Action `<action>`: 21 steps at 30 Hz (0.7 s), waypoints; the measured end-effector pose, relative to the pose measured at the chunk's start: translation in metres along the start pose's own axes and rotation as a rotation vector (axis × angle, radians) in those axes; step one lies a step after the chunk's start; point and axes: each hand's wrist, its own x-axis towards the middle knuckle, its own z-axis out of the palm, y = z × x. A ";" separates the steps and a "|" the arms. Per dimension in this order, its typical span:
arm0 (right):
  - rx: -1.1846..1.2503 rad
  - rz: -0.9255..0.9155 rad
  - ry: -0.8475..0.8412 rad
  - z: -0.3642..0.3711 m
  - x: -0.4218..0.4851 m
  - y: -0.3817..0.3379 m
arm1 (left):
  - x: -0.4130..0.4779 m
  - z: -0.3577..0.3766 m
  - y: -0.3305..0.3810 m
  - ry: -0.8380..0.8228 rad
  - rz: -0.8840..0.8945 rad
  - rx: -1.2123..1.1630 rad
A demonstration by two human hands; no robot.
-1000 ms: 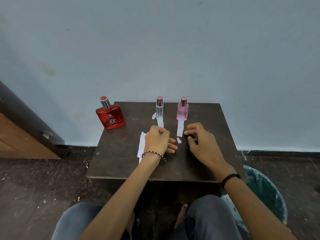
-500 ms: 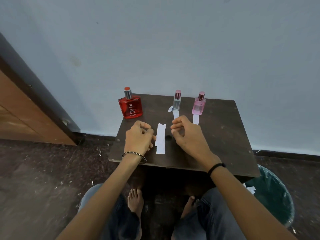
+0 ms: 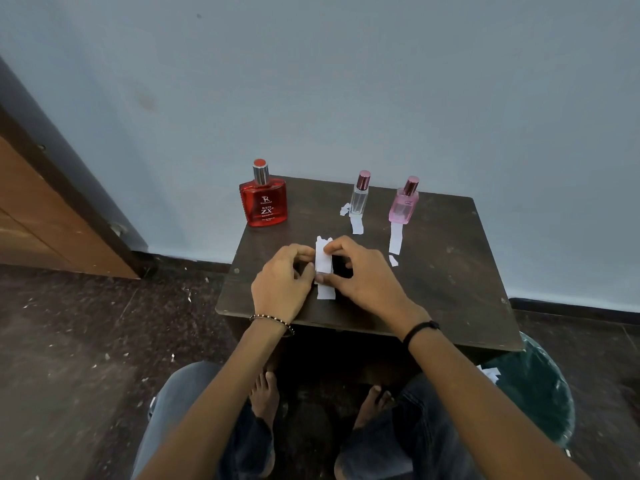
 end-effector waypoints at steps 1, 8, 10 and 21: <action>0.024 -0.015 0.018 0.000 0.000 0.001 | -0.002 0.001 -0.002 0.024 0.025 0.008; -0.050 -0.102 0.110 0.001 0.001 0.004 | -0.007 0.007 -0.005 0.095 0.110 0.050; -0.110 -0.118 0.123 0.000 0.003 0.002 | -0.007 0.008 -0.005 0.114 0.130 0.064; -0.012 -0.083 0.186 0.002 0.009 -0.001 | -0.010 0.011 -0.003 0.130 0.216 0.168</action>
